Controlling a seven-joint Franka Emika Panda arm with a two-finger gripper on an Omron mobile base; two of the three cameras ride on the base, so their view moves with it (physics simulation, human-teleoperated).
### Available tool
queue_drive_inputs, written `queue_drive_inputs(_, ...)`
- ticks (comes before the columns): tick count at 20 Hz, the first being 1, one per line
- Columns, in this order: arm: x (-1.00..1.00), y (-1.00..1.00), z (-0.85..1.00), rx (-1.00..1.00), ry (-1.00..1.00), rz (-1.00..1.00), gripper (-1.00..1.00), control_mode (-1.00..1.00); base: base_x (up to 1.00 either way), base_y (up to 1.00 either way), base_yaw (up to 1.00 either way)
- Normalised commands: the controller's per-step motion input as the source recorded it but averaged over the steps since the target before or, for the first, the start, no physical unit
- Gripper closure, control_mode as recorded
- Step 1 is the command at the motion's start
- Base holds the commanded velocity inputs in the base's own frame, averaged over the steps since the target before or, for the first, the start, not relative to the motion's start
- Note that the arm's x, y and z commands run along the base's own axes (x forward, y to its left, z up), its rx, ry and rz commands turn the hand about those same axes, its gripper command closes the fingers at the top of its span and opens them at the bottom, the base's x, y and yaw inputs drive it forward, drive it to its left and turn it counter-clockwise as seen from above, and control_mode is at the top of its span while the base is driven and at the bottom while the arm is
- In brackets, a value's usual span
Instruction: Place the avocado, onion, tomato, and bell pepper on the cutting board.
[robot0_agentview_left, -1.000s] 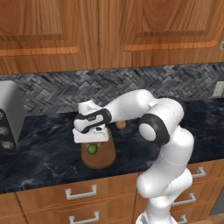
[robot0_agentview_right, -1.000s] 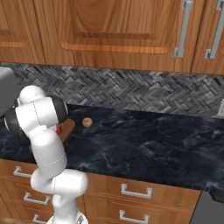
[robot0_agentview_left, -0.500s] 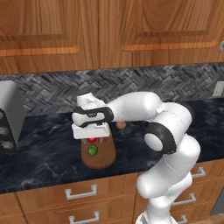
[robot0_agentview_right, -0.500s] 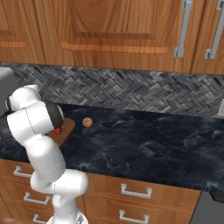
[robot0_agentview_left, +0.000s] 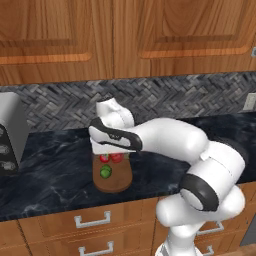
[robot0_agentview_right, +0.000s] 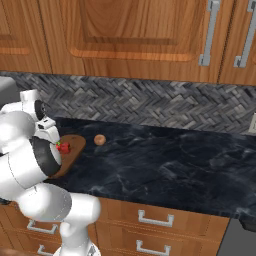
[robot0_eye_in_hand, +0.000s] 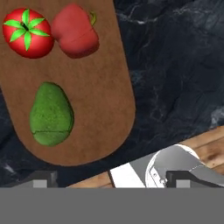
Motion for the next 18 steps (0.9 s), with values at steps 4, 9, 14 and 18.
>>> queue_drive_inputs(4,-0.45,-0.56,0.23,0.0,-0.14,0.0,-1.0,-1.0,0.0,0.0,0.0)
queue_drive_inputs(9,-0.38,-0.57,0.32,0.0,-0.11,0.0,-1.0,-1.0,0.0,0.0,0.0)
queue_drive_inputs(14,-0.16,-0.52,0.5,0.01,-0.08,0.0,-1.0,-1.0,0.0,0.0,0.0)
queue_drive_inputs(18,-0.05,-0.65,0.3,0.03,-0.03,0.0,-1.0,-1.0,0.0,0.0,0.0)
